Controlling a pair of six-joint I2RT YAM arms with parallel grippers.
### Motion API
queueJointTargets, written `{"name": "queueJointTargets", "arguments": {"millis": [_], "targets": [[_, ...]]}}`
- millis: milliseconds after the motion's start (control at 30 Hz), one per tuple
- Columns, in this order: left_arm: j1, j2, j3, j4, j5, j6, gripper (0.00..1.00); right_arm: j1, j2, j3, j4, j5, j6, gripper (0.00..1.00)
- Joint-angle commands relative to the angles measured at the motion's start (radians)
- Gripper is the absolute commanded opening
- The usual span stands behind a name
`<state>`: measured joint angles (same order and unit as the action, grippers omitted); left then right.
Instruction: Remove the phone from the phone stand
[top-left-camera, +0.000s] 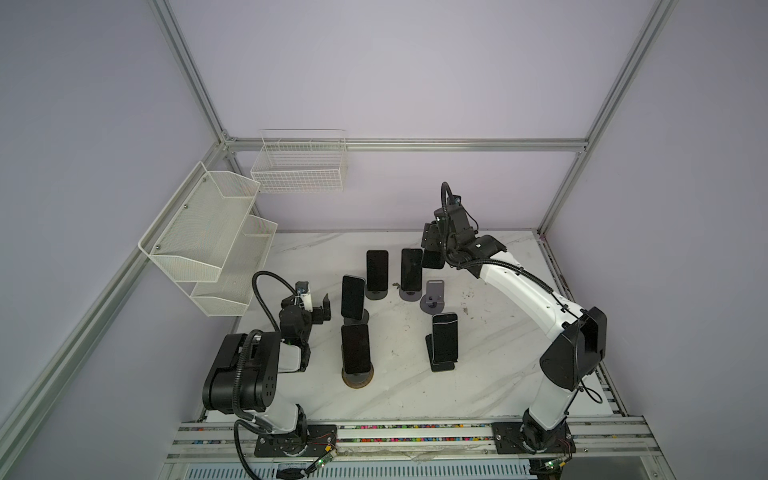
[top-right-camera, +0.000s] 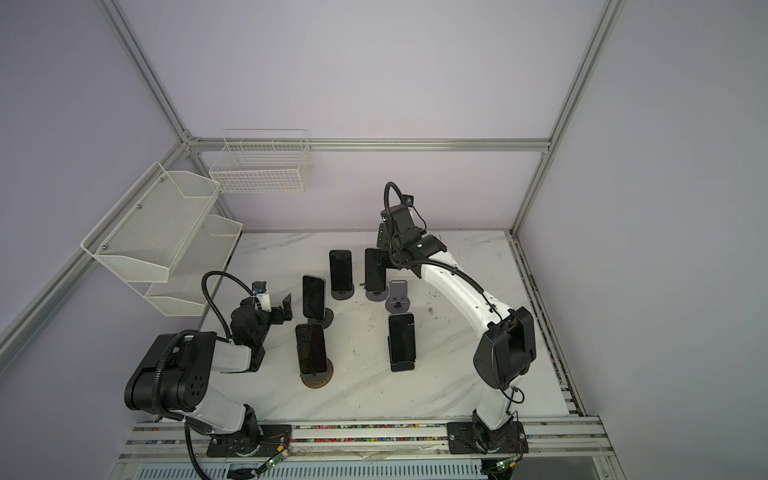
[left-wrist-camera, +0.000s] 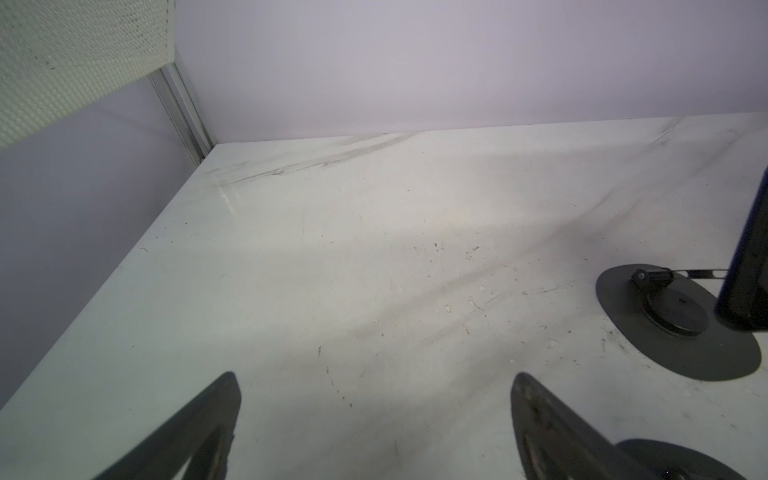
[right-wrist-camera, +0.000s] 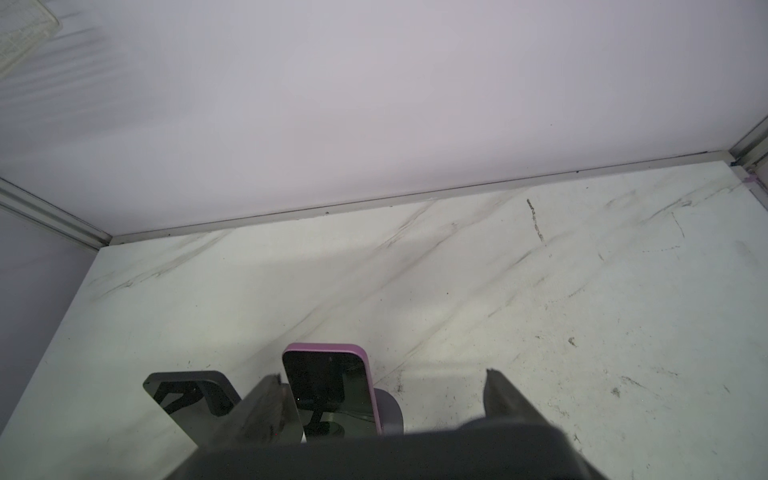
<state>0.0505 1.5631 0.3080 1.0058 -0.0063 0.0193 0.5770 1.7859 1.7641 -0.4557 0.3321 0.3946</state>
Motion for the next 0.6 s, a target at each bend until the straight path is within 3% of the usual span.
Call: {"name": "queueJointTargets", "arguments": {"millis": [0, 267, 400, 500, 567], "targets": [[-0.005, -0.036, -0.030, 0.086, -0.020, -0.015, 0.99, -0.062, 0.024, 0.045, 0.011, -0.050, 0.008, 0.63], [-0.005, -0.137, -0.011, -0.042, -0.108, -0.044, 1.00, -0.185, 0.100, 0.101, -0.003, -0.117, 0.001, 0.63], [-0.004, -0.246, 0.093, -0.348, -0.155, -0.077, 1.00, -0.219, 0.138, 0.120, -0.008, -0.111, -0.025, 0.63], [-0.005, -0.301, 0.206, -0.626, -0.299, -0.249, 1.00, -0.229, 0.171, 0.123, -0.001, -0.108, -0.037, 0.63], [-0.004, -0.322, 0.253, -0.735, -0.310, -0.279, 1.00, -0.230, 0.200, 0.134, -0.006, -0.110, -0.037, 0.63]]}}
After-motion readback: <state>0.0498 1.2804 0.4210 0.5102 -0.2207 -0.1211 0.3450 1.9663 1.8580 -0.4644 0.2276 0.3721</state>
